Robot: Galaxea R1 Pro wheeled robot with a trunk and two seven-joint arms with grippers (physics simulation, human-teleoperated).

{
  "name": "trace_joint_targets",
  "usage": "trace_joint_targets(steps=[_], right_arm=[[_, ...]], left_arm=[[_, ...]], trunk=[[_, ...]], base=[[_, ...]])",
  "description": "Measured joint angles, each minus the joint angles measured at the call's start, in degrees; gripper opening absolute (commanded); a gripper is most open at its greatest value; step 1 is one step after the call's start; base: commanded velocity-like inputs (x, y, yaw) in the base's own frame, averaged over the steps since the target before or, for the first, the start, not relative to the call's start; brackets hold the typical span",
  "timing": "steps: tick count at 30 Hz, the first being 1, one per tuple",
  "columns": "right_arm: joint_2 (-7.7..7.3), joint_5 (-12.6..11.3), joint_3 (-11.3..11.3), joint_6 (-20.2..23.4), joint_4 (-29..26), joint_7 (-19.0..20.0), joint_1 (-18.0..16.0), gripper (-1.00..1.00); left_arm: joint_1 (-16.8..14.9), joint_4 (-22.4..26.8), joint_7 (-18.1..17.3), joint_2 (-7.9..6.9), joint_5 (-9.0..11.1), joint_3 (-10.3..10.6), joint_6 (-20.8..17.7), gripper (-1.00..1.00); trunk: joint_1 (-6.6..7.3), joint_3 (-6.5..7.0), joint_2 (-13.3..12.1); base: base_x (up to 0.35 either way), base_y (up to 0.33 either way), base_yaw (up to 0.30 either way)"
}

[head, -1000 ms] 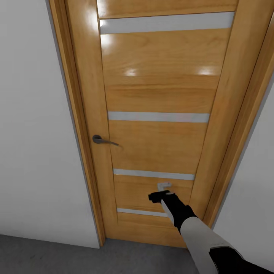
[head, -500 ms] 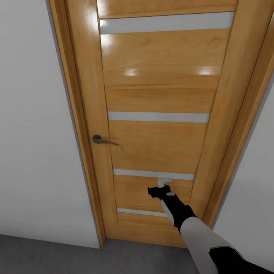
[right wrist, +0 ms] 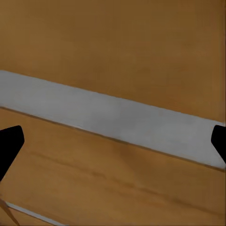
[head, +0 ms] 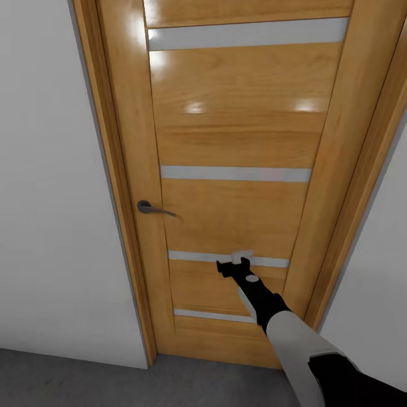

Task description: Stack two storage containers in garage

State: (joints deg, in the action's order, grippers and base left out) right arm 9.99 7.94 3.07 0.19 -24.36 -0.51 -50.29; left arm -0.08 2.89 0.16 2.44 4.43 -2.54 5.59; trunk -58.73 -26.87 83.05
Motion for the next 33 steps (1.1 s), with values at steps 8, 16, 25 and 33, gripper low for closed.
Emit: trace_joint_targets(steps=[8, 16, 25, 33], right_arm=[[0.00, -0.07, 0.01, -0.21, 0.84, 0.09, -0.45, 1.00], [-0.01, -0.08, -0.28, -1.50, 1.38, 0.14, -0.43, 1.00], [0.00, 0.00, -0.04, -2.09, 1.44, 0.15, -0.45, 1.00], [0.00, 0.03, -0.01, -2.16, 1.49, 0.22, -0.43, 1.00]], left_arm=[[0.00, 0.00, -0.07, 0.00, -0.02, 0.01, 0.00, 1.00], [0.00, 0.01, -0.08, 0.00, 0.03, 0.01, 0.00, 1.00], [0.00, 0.01, -0.08, 0.00, 0.07, 0.07, 0.00, 1.00], [0.00, -0.01, -0.08, 0.00, 0.06, 0.09, -0.06, 1.00]], trunk=[[0.02, 0.00, 0.00], [0.03, -0.02, 0.01], [0.03, -0.01, 0.01], [0.03, -0.02, 0.01]], base=[[0.074, 0.000, 0.000], [0.229, 0.000, 0.000], [0.249, 0.000, 0.000], [0.250, 0.000, 0.000]])
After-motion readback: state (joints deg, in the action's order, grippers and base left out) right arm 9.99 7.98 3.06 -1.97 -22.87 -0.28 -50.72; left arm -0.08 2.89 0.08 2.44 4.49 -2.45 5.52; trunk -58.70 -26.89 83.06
